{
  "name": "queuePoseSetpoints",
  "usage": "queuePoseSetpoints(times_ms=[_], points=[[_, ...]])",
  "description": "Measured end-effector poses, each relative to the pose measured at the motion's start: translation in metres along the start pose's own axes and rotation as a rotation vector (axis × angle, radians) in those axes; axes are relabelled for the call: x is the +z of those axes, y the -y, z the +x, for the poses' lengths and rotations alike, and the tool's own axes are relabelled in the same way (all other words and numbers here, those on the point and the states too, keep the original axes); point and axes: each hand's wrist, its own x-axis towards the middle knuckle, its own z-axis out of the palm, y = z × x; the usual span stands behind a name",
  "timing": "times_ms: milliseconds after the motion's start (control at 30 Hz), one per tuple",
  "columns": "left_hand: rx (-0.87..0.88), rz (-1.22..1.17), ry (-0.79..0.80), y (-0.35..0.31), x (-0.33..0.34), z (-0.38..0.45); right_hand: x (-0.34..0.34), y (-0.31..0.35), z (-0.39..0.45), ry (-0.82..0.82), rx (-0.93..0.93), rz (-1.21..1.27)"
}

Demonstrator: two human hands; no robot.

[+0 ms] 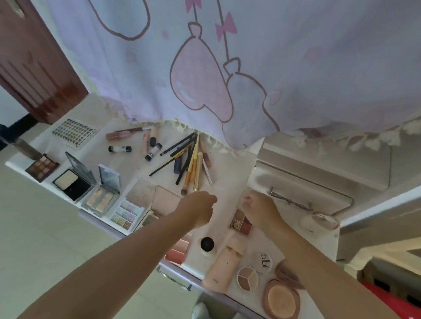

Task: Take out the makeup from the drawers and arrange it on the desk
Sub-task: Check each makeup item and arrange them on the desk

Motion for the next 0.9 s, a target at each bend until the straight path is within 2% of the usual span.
queuePoseSetpoints(times_ms=[67, 167, 333, 467, 633, 767, 900], points=[[0.01, 0.084, -0.132, 0.01, -0.009, -0.008, 0.001, 0.013, 0.007, 0.019, -0.147, -0.064], [-0.025, 0.128, -0.277, 0.031, -0.021, -0.022, 0.003, 0.033, 0.013, 0.047, -0.244, -0.094], [-0.066, 0.169, -0.346, 0.076, -0.042, -0.028, 0.018, 0.064, 0.033, 0.133, -0.114, -0.089], [-0.073, 0.165, -0.315, 0.121, -0.057, -0.01, 0.034, 0.081, 0.062, 0.146, -0.04, -0.121], [0.032, 0.147, -0.191, 0.183, -0.07, 0.014, 0.056, 0.109, 0.095, 0.143, 0.088, -0.242], [0.14, 0.139, -0.114, 0.218, -0.081, 0.033, 0.07, 0.116, 0.107, 0.059, 0.205, -0.366], [0.216, 0.119, -0.119, 0.229, -0.086, 0.048, 0.082, 0.109, 0.11, -0.057, 0.389, -0.422]])
